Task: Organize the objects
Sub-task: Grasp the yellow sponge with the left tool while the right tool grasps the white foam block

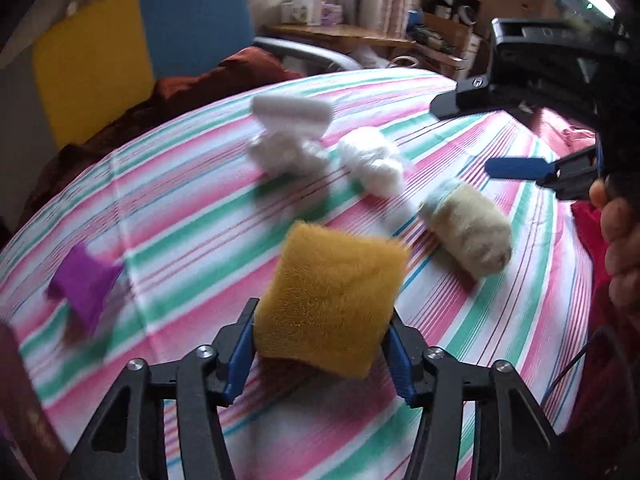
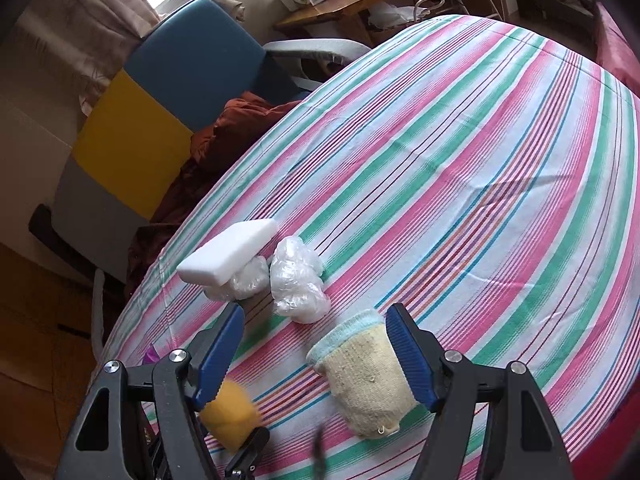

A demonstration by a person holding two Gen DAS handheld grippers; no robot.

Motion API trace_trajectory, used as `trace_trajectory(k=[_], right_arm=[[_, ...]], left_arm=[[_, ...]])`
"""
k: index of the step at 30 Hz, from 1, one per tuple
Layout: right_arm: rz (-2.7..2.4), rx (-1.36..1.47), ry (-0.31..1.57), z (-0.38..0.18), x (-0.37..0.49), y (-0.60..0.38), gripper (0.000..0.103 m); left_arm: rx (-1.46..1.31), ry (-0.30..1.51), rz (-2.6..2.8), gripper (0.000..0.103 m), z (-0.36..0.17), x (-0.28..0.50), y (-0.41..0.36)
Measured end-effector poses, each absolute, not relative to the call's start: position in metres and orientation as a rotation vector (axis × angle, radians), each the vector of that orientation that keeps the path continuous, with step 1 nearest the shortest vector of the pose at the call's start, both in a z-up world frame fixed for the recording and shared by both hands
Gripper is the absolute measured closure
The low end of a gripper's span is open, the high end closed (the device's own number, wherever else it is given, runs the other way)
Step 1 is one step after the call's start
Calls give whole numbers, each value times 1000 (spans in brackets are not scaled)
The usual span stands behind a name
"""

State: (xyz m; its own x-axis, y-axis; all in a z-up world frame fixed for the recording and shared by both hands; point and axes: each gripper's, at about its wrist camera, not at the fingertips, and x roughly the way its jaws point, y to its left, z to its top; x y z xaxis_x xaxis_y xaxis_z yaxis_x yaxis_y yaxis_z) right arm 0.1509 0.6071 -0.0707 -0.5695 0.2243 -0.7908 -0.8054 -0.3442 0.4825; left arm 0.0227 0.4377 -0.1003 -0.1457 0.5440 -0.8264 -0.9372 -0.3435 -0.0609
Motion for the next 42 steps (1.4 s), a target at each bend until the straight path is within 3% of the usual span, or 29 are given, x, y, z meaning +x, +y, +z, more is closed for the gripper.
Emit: trace_trajectory(k=[13, 22, 36, 41, 42], right_arm=[[2021, -830, 1158, -64, 144, 597, 29], [2106, -973, 1142, -46, 76, 612, 28], [1858, -1186, 1317, -95, 1, 666, 28], [1849, -1217, 1281, -103, -4, 664, 29], [1863, -1226, 1258, -103, -3, 662, 33]], left_arm=[[-1030, 575, 1761, 52, -94, 23, 399], [-992, 543, 1829, 52, -77, 22, 357], [-941, 466, 1845, 51, -62, 17, 329], [-951, 457, 1841, 51, -64, 18, 327], [-952, 456, 1840, 51, -64, 18, 326]])
